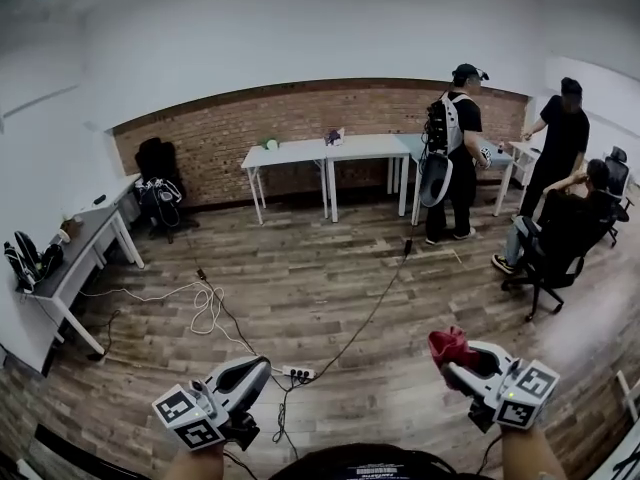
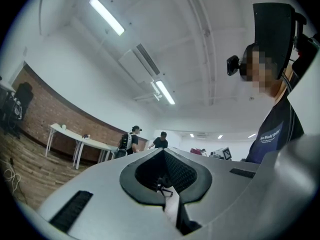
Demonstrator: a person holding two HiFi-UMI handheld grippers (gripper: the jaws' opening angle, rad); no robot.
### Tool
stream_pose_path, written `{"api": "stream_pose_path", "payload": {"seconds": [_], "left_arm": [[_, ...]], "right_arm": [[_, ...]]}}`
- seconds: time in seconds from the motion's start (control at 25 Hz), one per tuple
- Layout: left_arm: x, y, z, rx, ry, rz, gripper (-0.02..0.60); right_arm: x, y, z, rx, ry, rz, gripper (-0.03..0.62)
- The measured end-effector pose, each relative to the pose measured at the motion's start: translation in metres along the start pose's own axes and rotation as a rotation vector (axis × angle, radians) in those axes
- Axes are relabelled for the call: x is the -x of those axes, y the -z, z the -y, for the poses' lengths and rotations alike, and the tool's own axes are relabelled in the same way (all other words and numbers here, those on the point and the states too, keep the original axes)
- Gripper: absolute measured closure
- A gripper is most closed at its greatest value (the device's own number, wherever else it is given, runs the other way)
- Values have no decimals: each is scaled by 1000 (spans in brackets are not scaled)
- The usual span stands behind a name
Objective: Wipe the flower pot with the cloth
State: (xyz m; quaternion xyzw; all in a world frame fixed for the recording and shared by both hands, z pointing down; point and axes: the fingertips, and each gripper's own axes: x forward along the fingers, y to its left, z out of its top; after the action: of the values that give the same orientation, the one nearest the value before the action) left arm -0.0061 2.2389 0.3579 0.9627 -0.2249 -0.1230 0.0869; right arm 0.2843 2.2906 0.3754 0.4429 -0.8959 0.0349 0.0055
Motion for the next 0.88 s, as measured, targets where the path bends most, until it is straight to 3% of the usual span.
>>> {"api": "stream_pose_path", "payload": {"seconds": [0.2,0.44,0.68,0.88], "left_arm": [[-2,-30,-82,-13,-7,25,580],[-6,-27,-150,9,-98,28,580],[-51,-21,-186,-15,-193,36,580],[-128,-27,-201,-43,-277,77,580]], "right_arm": [[-78,-14,21,4,12,11,471],[-151,-11,64,-15,-46,-17,471],[-195,-7,139,-34,-126,-16,471],[-225,-26,229,-33,-231,-23,471]]}}
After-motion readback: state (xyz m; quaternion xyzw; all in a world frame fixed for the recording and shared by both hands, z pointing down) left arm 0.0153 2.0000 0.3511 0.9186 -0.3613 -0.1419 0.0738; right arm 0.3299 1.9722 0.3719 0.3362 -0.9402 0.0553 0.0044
